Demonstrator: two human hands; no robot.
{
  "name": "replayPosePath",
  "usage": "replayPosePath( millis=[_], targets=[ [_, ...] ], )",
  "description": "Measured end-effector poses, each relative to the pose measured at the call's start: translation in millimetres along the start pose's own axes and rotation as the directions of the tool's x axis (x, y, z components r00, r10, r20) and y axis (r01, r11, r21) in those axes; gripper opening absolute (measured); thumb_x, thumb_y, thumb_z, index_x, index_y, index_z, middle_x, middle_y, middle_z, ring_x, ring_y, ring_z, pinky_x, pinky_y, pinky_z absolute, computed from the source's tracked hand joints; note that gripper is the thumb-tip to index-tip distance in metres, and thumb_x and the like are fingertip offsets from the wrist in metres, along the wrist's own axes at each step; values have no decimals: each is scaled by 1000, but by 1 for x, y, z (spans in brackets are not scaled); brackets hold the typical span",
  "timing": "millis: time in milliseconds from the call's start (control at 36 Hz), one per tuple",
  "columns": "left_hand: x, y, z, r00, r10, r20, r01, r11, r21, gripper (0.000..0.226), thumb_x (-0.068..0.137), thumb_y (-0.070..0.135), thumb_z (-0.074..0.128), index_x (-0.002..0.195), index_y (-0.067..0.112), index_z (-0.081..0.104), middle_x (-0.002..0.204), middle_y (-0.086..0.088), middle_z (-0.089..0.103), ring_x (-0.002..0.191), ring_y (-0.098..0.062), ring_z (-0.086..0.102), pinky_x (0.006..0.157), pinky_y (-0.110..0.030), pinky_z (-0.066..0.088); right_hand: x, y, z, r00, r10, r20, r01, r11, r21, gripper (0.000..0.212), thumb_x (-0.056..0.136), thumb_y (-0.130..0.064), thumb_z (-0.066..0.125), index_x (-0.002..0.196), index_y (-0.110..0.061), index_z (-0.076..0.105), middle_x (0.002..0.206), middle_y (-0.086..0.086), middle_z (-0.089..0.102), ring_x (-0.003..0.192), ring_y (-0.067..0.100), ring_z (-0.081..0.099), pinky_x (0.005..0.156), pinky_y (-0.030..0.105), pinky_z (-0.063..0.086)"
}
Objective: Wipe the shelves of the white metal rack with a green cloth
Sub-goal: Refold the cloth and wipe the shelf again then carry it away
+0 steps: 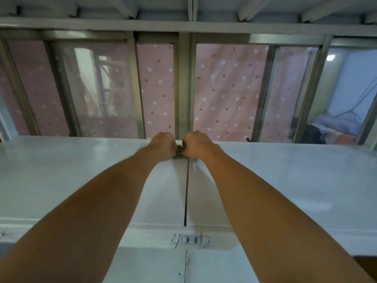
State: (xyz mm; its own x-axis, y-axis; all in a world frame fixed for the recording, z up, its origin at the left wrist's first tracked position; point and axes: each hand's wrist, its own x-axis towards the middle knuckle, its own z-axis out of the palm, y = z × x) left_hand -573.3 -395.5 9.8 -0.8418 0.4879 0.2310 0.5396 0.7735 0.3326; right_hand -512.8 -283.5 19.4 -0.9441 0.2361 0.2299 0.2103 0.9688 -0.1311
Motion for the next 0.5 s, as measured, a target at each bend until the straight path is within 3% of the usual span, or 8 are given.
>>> replayPosePath(
  millis=[139, 278, 500],
  targets=[
    [-55, -1, -10, 1000, 5, 0, -5, 1000, 6, 23, 85, 16, 66, 103, 7, 77, 97, -10, 74, 88, -26, 67, 87, -35, 57, -52, -19, -6, 1000, -5, -29, 5, 1000, -12, 20, 87, -24, 65, 99, -12, 75, 84, 9, 58, 74, 26, 56, 69, 30, 48],
    [-113, 0, -21, 1000, 31, 4, -31, 999, 11, 25, 91, 27, 63, 96, 7, 78, 95, -10, 73, 88, -26, 65, 85, -34, 56, -111, -36, -13, 999, -3, -39, 3, 1000, 14, 16, 85, -27, 67, 94, -18, 77, 91, 7, 66, 79, 26, 59, 66, 29, 44],
    [-198, 2, -38, 997, 81, 16, -81, 996, 39, 25, 91, 25, 59, 92, 9, 78, 90, -8, 72, 84, -23, 63, 77, -31, 55, -201, -61, -26, 998, -5, -65, 7, 1000, 29, 17, 87, -26, 66, 97, -17, 77, 92, 9, 65, 81, 27, 61, 68, 30, 48]
  ],
)
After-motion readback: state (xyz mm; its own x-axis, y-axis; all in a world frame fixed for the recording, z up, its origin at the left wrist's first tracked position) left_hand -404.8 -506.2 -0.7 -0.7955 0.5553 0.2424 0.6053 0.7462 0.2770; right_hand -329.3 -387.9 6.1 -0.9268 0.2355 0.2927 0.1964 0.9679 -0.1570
